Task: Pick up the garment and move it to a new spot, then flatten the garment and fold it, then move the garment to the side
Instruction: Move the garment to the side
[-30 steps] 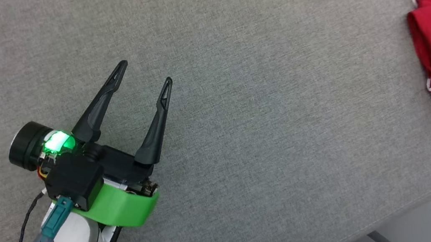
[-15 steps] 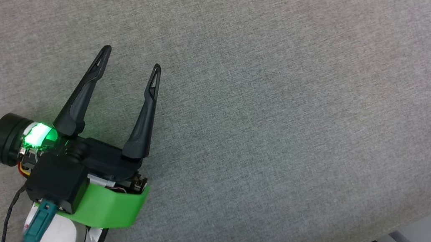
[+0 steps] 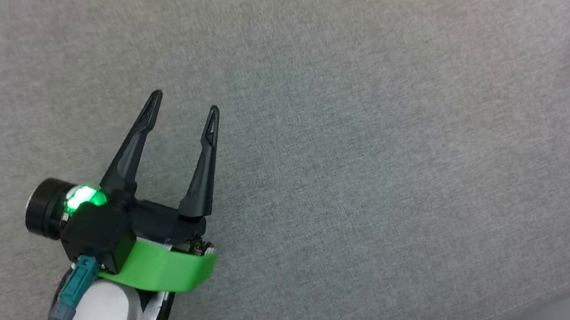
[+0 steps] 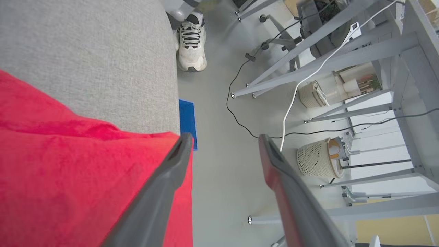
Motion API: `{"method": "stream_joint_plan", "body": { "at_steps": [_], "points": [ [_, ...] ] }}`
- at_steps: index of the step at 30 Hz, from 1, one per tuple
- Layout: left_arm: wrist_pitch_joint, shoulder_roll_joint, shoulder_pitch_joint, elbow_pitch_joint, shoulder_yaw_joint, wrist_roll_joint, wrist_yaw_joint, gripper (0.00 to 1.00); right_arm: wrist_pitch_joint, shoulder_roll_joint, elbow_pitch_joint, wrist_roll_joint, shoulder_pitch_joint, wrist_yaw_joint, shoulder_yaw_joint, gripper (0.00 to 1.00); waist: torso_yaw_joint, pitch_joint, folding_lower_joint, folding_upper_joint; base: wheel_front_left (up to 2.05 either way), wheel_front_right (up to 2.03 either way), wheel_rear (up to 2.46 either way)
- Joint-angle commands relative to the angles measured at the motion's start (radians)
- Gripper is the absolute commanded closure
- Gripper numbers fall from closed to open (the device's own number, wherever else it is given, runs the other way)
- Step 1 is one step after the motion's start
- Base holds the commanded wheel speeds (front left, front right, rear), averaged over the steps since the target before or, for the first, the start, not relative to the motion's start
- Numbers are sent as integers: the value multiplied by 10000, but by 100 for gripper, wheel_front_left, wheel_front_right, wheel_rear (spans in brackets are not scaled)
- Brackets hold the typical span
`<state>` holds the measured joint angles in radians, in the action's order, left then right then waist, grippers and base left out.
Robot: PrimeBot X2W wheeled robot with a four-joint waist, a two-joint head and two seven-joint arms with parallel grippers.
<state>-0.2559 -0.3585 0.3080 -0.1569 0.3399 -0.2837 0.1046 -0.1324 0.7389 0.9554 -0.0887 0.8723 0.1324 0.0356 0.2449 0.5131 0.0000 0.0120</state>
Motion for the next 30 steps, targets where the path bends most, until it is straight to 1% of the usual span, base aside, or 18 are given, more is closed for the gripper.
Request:
{"method": "stream_joint_plan", "body": {
  "at_steps": [1,5,9,12,17,21,25,27,30],
  "points": [
    [-52,177,-220,53,-168,-109,-38,0,-228,-126,-206,71,106,-17,189,0,-261,-1169,0,-120,0,0,0],
    [-55,614,-677,295,-589,-268,35,0,-730,-552,-831,498,-233,-17,495,0,-569,-2026,0,-120,0,0,0],
    [-57,1023,-1178,545,-1089,-245,78,0,-1005,-1268,-1782,1558,-835,-17,347,0,-888,-2798,0,-120,0,0,0],
    [-57,1337,-1580,788,-1512,-144,86,0,-1076,-1839,-2767,2380,-1605,-17,186,0,-1154,-3330,0,-120,0,0,0],
    [-58,1662,-2096,1051,-1932,144,148,0,-1095,-2727,-4955,3319,-3176,-17,-122,0,-1538,-3899,0,-120,0,0,0],
    [-58,1912,-2418,1304,-2197,263,187,0,-809,-3506,-6687,3512,-4529,-17,-390,0,-1829,-4180,0,-120,0,0,0],
    [-58,2101,-2602,1541,-2299,423,219,0,-646,-4388,-8078,3516,-5740,-17,-613,0,-2090,-4330,0,-120,0,0,0],
    [-58,2188,-2682,1671,-2312,467,231,0,-674,-4797,-8563,3422,-6329,-17,-678,0,-2221,-4411,0,-120,0,0,0],
    [-58,2300,-2784,1858,-2319,438,244,0,-771,-5320,-8926,3351,-7095,-17,-745,0,-2379,-4525,0,-120,0,0,0]
  ]
}}
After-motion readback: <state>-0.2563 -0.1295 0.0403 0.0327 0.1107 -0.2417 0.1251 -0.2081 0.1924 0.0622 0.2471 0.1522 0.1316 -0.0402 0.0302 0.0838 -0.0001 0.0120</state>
